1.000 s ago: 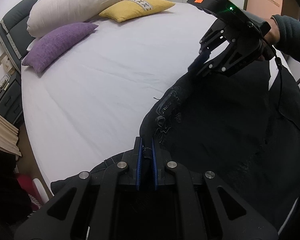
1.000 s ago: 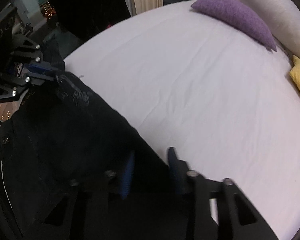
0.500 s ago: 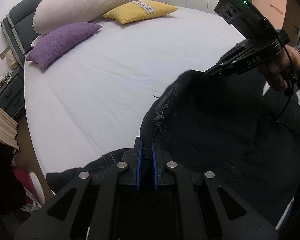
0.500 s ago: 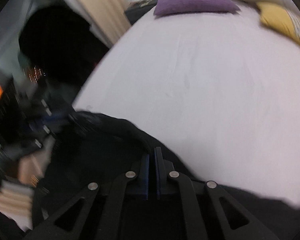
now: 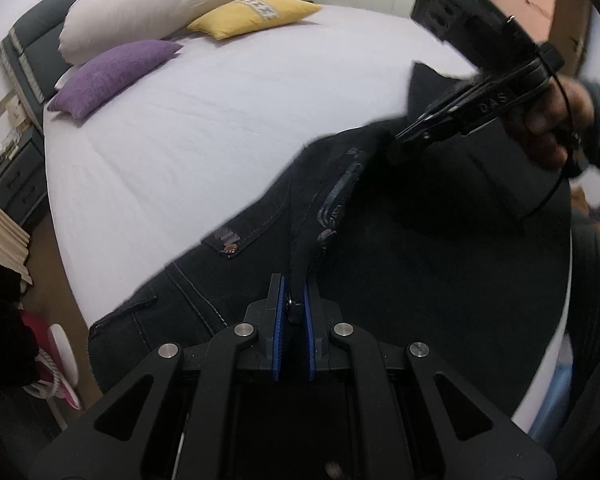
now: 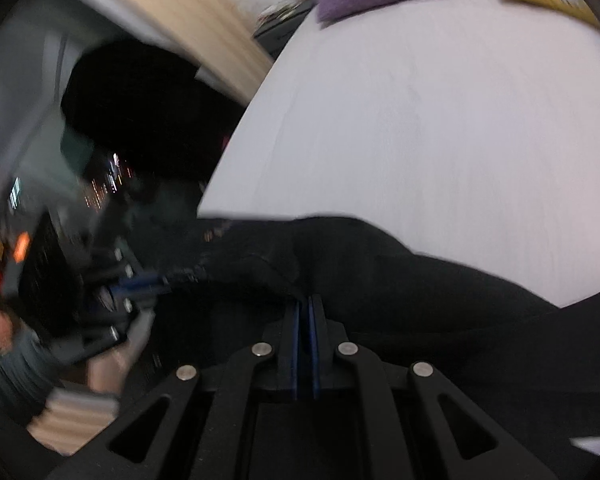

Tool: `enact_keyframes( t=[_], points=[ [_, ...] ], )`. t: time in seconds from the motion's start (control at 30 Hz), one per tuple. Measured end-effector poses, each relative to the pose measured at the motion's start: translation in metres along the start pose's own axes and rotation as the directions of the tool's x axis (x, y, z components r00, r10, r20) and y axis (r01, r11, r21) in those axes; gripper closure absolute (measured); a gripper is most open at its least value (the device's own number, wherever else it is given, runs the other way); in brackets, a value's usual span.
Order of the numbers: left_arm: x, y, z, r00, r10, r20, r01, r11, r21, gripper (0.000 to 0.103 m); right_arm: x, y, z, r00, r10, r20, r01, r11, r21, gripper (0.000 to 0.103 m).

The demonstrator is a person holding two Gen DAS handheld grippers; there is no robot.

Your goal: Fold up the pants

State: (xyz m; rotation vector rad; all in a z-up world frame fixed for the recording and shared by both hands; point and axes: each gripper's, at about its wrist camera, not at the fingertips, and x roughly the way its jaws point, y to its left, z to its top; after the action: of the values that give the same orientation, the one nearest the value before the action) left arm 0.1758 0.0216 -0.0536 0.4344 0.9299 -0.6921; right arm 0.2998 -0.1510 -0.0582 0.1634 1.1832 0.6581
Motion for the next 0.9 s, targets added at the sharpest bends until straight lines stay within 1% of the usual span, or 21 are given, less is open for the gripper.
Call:
enact_keyframes(
  t=[0.03,0.1,0.17,0.2,0.3,0.4,0.47,0.53,0.57,0.73,0.83,0.9],
  points=[
    [-0.001,-0.006,-0.006,1.000,0.007,-0.012,-0.007,1.000,0.016,0.096,0.001,0.010,-0.006,0.999,-0.047,-0.027,0.046,0.997,-0.060,0.097],
    [-0.002,-0.016,-0.020,0.999,0.017,-0.034,-0.015,0.999,0.036,0.096,0.000,0.031,-0.025,0.988,-0.143,-0.061,0.130,0.974,-0.187,0.097],
    [-0.006,-0.027,-0.033,0.999,-0.002,-0.044,0.004,0.999,0.048,0.096,-0.004,0.045,-0.041,0.981,-0.182,-0.065,0.159,0.953,-0.257,0.097],
    [-0.009,-0.033,-0.037,0.999,-0.013,-0.046,0.015,0.998,0.055,0.096,-0.007,0.051,-0.056,0.977,-0.205,-0.059,0.180,0.941,-0.287,0.097],
    [-0.016,-0.054,-0.049,0.998,-0.013,-0.058,0.018,0.995,0.098,0.096,-0.012,0.065,-0.077,0.963,-0.265,-0.046,0.233,0.909,-0.344,0.097],
    [-0.022,-0.067,-0.058,0.997,-0.019,-0.071,0.027,0.994,0.110,0.096,-0.011,0.078,-0.092,0.957,-0.288,-0.041,0.252,0.892,-0.375,0.097],
    [-0.024,-0.072,-0.068,0.996,-0.024,-0.083,0.034,0.993,0.110,0.096,-0.009,0.080,-0.100,0.958,-0.283,-0.042,0.248,0.894,-0.373,0.097],
    [-0.024,-0.078,-0.074,0.995,-0.028,-0.095,0.039,0.993,0.115,0.096,-0.013,0.087,-0.117,0.958,-0.285,-0.040,0.250,0.893,-0.374,0.097],
    [-0.023,-0.080,-0.077,0.995,-0.025,-0.099,0.037,0.992,0.121,0.096,-0.006,0.094,-0.120,0.956,-0.291,-0.038,0.256,0.890,-0.378,0.097],
    [-0.018,-0.093,-0.091,0.992,-0.002,-0.125,0.023,0.985,0.171,0.096,0.000,0.119,-0.143,0.943,-0.331,-0.029,0.289,0.860,-0.421,0.097],
    [-0.017,-0.096,-0.096,0.992,-0.003,-0.123,0.026,0.983,0.182,0.096,0.009,0.127,-0.148,0.931,-0.366,-0.019,0.318,0.834,-0.451,0.097],
    [-0.019,-0.097,-0.100,0.993,-0.005,-0.118,0.027,0.983,0.182,0.096,0.011,0.129,-0.149,0.927,-0.376,-0.012,0.328,0.824,-0.462,0.097]
  ],
)
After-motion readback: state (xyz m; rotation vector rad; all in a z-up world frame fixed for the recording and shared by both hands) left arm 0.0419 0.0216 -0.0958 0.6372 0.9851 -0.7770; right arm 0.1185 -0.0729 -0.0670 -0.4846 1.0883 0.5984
